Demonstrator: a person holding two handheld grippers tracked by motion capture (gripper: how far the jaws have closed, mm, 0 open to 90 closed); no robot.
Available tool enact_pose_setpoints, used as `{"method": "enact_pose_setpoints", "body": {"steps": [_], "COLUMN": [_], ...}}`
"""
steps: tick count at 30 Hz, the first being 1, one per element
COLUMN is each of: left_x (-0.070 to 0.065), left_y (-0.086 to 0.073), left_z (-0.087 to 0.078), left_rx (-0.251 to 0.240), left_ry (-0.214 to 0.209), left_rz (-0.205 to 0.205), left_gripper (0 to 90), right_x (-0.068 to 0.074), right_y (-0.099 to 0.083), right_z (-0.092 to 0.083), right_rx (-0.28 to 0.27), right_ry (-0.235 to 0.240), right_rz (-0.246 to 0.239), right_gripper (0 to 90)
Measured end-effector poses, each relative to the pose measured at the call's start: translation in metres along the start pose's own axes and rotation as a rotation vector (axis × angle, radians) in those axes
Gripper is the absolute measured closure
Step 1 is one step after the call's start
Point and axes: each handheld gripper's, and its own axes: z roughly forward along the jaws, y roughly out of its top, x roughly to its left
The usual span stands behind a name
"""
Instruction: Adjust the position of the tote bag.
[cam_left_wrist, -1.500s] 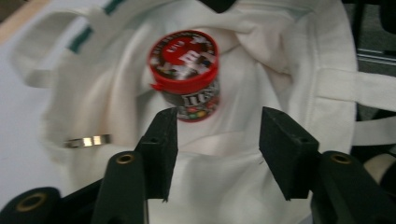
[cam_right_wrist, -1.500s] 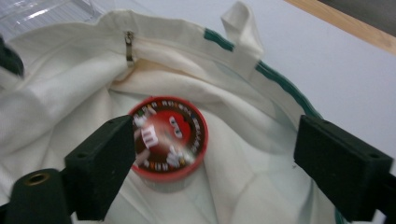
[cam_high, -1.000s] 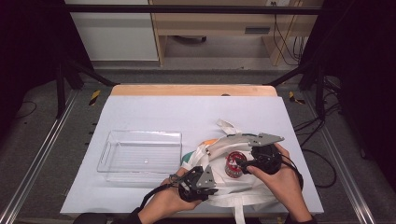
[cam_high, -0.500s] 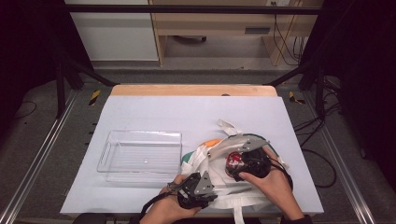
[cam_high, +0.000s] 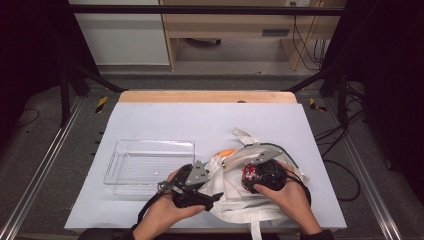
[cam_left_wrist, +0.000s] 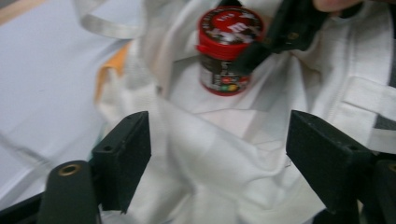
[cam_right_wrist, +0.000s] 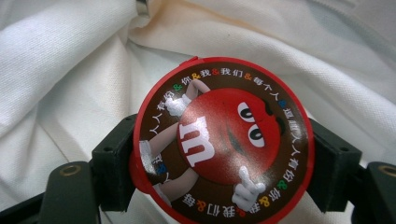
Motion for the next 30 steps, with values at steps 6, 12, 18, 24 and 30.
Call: {"method": "enact_pose_setpoints", "body": {"steps": [6,12,18,24,30], "left_x": [0.033,0.068,0.088,0.105,0.117], "left_y": [-0.005,-0.019,-0.034,-0.045,-0.053], "left_z": [-0.028,-0.054,-0.067,-0.08,-0.087], "left_rx": [-0.038,-0.053,-0.049,-0.073,-0.113], "left_ry": [0.074,0.156,0.198,0.236,0.263], "left_rz": [-0.055,-0.135,-0.198,-0.253,-0.316], "left_gripper": [19.4,18.7,17.7,17.1,16.9], "right_x": [0.004,0.004,0.008,0.01,0.012], "right_y": [0.003,0.008,0.011,0.017,0.032], "right_z": [-0.016,-0.029,-0.036,-0.05,-0.066], "right_rx": [-0.032,-0.071,-0.076,-0.095,-0.129], "right_ry": [-0.013,-0.031,-0.039,-0.054,-0.058], "right_rz": [-0.003,-0.002,-0.013,-0.028,-0.037], "right_gripper": [25.4,25.4,25.4,25.4,25.5]}}
